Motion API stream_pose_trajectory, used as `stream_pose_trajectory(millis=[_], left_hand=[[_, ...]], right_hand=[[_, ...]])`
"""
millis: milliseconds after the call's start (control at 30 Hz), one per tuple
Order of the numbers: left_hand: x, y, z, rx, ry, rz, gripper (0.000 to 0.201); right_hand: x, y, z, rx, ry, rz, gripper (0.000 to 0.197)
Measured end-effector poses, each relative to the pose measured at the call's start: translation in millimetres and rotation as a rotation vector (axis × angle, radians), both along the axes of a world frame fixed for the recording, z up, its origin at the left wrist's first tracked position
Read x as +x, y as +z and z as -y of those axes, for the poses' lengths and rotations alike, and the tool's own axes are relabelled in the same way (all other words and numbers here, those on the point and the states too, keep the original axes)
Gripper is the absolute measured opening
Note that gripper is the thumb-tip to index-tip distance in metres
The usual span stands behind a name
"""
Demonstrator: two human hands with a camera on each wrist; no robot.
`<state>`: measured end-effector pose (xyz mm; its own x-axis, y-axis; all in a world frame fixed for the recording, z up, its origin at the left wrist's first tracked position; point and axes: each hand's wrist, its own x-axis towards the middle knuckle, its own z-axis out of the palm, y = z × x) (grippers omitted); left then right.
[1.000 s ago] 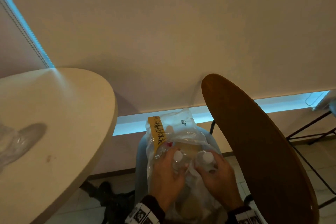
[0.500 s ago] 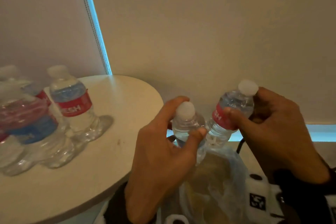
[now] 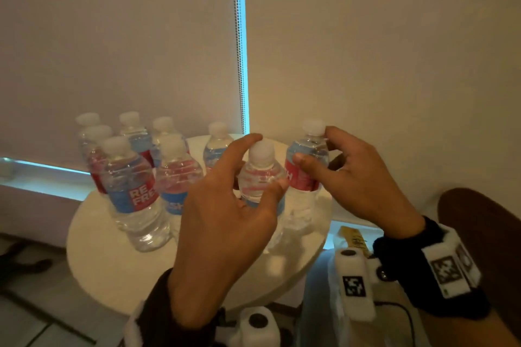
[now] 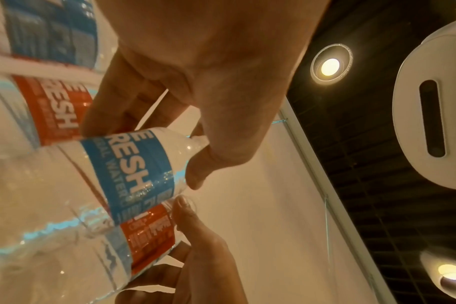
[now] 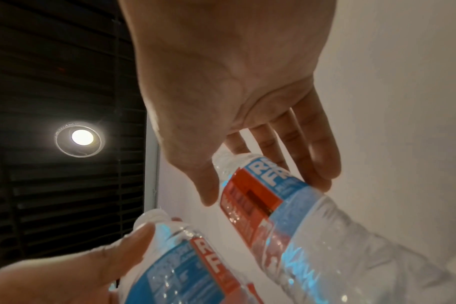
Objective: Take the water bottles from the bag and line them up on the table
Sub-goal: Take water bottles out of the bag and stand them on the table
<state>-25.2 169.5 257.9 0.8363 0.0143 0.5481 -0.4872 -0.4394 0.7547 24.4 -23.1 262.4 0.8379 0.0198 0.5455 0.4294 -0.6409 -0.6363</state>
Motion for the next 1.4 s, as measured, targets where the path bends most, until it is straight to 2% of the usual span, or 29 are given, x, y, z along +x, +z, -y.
stream_pose_trajectory(millis=[167,333,567,700,733,900,967,1033,1067,1133,1200,1300,1367,1400], left_hand=[[7,-5,-16,0.032,0.077,-0.017,0.061],[7,-2,-17,0.087,0.121,0.004,0.065],[6,-5,-12,0.114,0.228,0.061,0.075],[2,-7,-12,0.135,0.278,0.146,0.082],[0,-6,-13,0.138,0.282,0.177,0.082],[-14,-7,3,0.318,0.329,0.458,0.061],[-22,-15,19,0.288,0.187,0.539,0.04],[-28,-31,43,0.229,-0.017,0.544,0.02],[-29,-43,56,0.199,-0.12,0.521,0.012],[-25,-74,87,0.162,-0.29,0.423,0.01],[-18,-110,120,0.195,-0.369,0.264,0.013],[-2,-177,164,0.312,-0.463,0.062,0.021],[8,-213,186,0.381,-0.544,-0.213,0.031],[14,-230,193,0.415,-0.556,-0.29,0.035]], right_hand=[[24,-6,-28,-0.025,0.046,-0.032,0.051],[37,-6,-41,-0.049,0.076,-0.043,0.032],[45,-11,-48,-0.021,0.083,-0.028,0.046],[44,-14,-43,-0.033,0.052,-0.073,0.076],[41,-14,-40,-0.01,0.042,-0.094,0.078],[13,-22,3,0.192,-0.038,-0.084,0.052],[-2,-33,31,0.212,-0.089,-0.11,0.053],[-16,-48,61,0.214,-0.163,-0.162,0.048],[-24,-57,75,0.212,-0.202,-0.193,0.041],[-35,-82,103,0.201,-0.274,-0.255,0.023],[-43,-114,129,0.169,-0.317,-0.357,0.01],[-51,-168,156,0.086,-0.329,-0.557,0.009],[-55,-201,163,0.035,-0.329,-0.659,0.014],[-56,-215,165,0.011,-0.321,-0.703,0.015]])
